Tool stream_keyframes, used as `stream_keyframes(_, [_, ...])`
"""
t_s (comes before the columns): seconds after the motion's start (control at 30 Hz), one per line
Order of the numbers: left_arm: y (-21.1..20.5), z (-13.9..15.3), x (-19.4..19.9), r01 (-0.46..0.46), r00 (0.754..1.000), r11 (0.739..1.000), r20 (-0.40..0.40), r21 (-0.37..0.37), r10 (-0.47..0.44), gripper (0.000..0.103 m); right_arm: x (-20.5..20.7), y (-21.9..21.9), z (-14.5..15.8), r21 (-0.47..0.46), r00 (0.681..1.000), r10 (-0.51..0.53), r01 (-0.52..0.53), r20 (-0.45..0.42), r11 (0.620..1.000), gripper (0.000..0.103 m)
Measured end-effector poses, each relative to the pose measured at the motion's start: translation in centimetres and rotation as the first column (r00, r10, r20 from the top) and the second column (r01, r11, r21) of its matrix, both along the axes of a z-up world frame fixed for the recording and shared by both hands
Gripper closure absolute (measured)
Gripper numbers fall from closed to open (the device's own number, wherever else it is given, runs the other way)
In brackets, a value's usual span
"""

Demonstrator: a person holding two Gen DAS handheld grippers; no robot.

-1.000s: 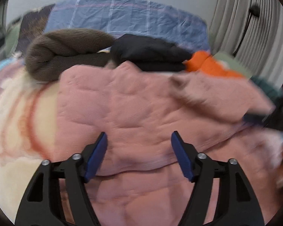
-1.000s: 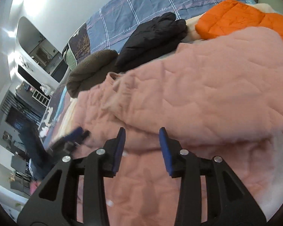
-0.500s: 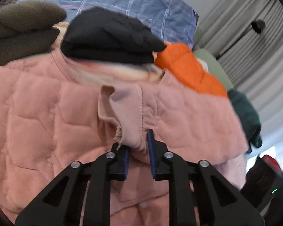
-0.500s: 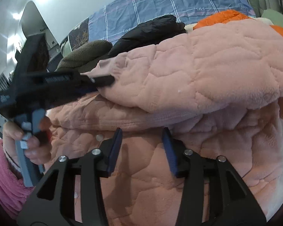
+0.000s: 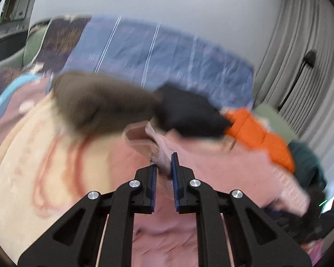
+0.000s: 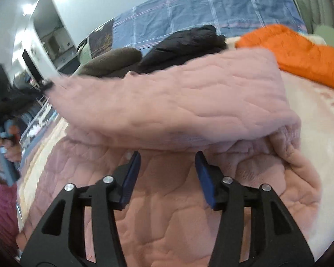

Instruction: Fold large clothes

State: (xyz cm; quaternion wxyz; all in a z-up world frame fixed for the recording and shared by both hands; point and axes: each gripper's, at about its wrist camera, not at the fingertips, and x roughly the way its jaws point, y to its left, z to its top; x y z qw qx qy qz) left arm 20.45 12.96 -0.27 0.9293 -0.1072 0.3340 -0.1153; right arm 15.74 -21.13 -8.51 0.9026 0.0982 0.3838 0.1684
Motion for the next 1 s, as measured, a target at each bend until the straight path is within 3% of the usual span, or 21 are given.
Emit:
stream_keyframes(0.03, [0.3, -1.1, 0.1, -0.007, 1.000, 1.000, -0.026, 0.020, 0.008, 0.084, -0.4, 0.3, 0.4, -0.026, 1.000, 0.004, -0.004, -0.002, 1.000, 0.051])
stream_keyframes(0.07, [0.7, -2.4, 0.1, -0.029, 0.998, 0.997, -0.053, 0.066, 0.033, 0.074, -0.9, 0.3, 0.8, -0.037, 1.000, 0.008, -0.008, -0.006, 0.999, 0.052])
stream_keyframes(0.1, [1.0, -3.1, 0.1, -0.055, 0.996, 0.993, -0.060, 0.109, 0.062, 0.071, -1.2, 0.4, 1.2, -0.037, 1.000, 0.015, -0.015, -0.009, 0.999, 0.052])
stream_keyframes(0.2, [2.5, -2.2, -0.5, -0.087, 0.996, 0.992, -0.023, 0.091, 0.090, 0.072, -2.3, -0.4, 3.8, 0.003, 0.999, 0.030, -0.030, 0.036, 1.000, 0.075])
stream_keyframes(0.27, [1.7, -0.4, -1.0, -0.046, 0.998, 0.997, 0.035, 0.059, 0.044, 0.072, -1.9, -1.1, 5.2, 0.008, 0.997, -0.011, 0.011, 0.070, 1.000, 0.084])
stream_keyframes(0.33, [-0.5, 0.6, -1.4, 0.010, 0.997, 0.995, 0.078, 0.100, -0.018, 0.070, -0.7, -1.9, 6.3, 0.009, 0.992, -0.069, 0.069, 0.102, 0.998, 0.084])
stream_keyframes(0.4, [-3.1, 0.4, -1.0, 0.064, 0.994, 0.985, 0.074, 0.163, -0.076, 0.055, 1.4, -2.2, 5.6, -0.058, 0.989, -0.127, 0.132, 0.079, 0.990, 0.084])
stream_keyframes(0.47, [-5.9, -2.7, 0.0, 0.101, 0.995, 0.963, -0.011, 0.249, -0.101, 0.050, 4.3, -2.5, 1.3, -0.176, 0.979, -0.194, 0.180, -0.067, 0.968, 0.082])
stream_keyframes(0.5, [-6.7, -5.3, 0.9, 0.105, 0.994, 0.944, -0.070, 0.313, -0.087, 0.050, 5.1, -2.9, -1.1, -0.154, 0.973, -0.192, 0.172, -0.126, 0.973, 0.082])
stream_keyframes(0.53, [-7.4, -6.8, 1.3, 0.104, 0.993, 0.928, -0.084, 0.358, -0.079, 0.046, 4.6, -3.5, -2.6, -0.098, 0.979, -0.191, 0.184, -0.074, 0.978, 0.084])
stream_keyframes(0.57, [-8.1, -8.7, 0.9, 0.093, 0.996, 0.899, -0.029, 0.427, -0.089, 0.045, 4.0, -3.5, -2.6, -0.091, 0.981, -0.188, 0.183, -0.043, 0.979, 0.084])
stream_keyframes(0.67, [-9.1, -7.7, 0.4, 0.068, 0.997, 0.873, -0.004, 0.483, -0.075, 0.045, 3.3, -3.2, -1.3, -0.126, 0.980, -0.192, 0.186, -0.043, 0.975, 0.082])
stream_keyframes(0.73, [-9.2, -7.8, 0.5, 0.070, 0.997, 0.867, 0.000, 0.494, -0.081, 0.045, 3.2, -3.1, -1.4, -0.128, 0.982, -0.188, 0.182, -0.036, 0.975, 0.082])
stream_keyframes(0.87, [-8.0, -7.5, 0.5, 0.082, 0.996, 0.906, -0.002, 0.416, -0.089, 0.044, 2.9, -3.5, -1.7, -0.102, 0.981, -0.190, 0.185, -0.038, 0.977, 0.082])
stream_keyframes(0.97, [-7.4, -7.6, 0.6, 0.087, 0.995, 0.915, 0.002, 0.394, -0.096, 0.043, 3.1, -3.5, -1.8, -0.112, 0.981, -0.190, 0.185, -0.033, 0.976, 0.082])
stream_keyframes(1.0, [-7.6, -7.8, -0.5, 0.091, 0.995, 0.918, 0.010, 0.385, -0.103, 0.039, 3.0, -3.5, -1.7, -0.113, 0.982, -0.189, 0.184, -0.030, 0.976, 0.082])
